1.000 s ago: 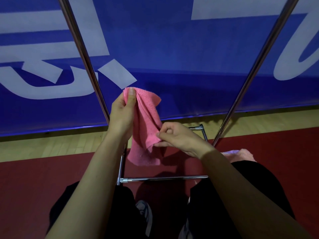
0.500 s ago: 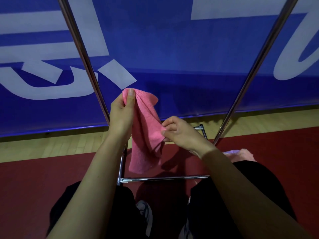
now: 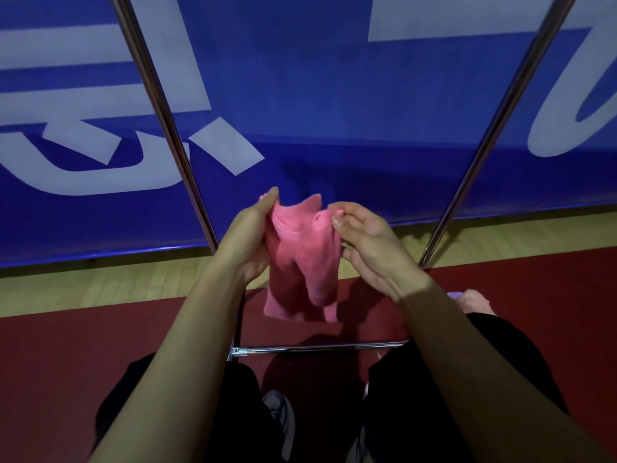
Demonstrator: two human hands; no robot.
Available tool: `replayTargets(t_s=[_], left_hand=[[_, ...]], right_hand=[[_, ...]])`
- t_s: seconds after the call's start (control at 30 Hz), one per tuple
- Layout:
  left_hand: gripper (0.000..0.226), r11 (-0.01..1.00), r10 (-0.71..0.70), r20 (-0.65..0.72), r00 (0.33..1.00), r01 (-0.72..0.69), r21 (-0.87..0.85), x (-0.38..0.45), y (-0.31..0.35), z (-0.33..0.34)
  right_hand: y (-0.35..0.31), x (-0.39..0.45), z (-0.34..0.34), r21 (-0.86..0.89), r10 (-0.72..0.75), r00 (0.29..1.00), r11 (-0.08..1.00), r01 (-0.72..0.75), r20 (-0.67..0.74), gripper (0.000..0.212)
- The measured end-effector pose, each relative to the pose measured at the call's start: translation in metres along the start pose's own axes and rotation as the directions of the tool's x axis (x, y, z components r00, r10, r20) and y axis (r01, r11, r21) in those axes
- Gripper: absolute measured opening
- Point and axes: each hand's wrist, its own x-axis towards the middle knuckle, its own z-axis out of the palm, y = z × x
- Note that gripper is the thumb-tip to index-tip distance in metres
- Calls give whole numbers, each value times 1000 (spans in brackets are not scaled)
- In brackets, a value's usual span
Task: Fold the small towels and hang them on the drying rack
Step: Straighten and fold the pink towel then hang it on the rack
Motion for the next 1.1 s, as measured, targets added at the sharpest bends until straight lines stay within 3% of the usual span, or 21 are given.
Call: replayTargets(t_s=[0.07, 0.23, 0.4, 0.53, 0.7, 0.83, 1.1], left_hand=[[44, 999, -42, 85, 995, 43, 1, 2, -5, 2], [14, 980, -4, 115, 993, -19, 200, 9, -16, 3], [29, 940, 58, 162, 985, -109, 323, 8, -29, 6], [23, 914, 117, 151, 982, -166, 370, 10, -31, 3], [13, 744, 244, 128, 961, -270, 611, 14, -31, -3], [15, 668, 311, 82, 947, -279, 690, 13, -31, -1], [20, 738, 278, 28, 960, -232, 633, 7, -26, 0]], right_hand=[[0, 0, 2, 16, -29, 1000, 999, 29, 5, 17], [5, 1, 1, -141, -98, 995, 985, 95, -18, 13], [10, -2, 1, -364, -136, 990, 924, 115, -32, 14], [4, -2, 0, -463, -179, 983, 875, 143, -34, 13], [2, -2, -6, -617, -194, 981, 772, 154, 2, 18], [-1, -5, -7, -626, -192, 980, 759, 179, 47, 18], [-6, -7, -8, -625, -256, 966, 746, 230, 50, 21]])
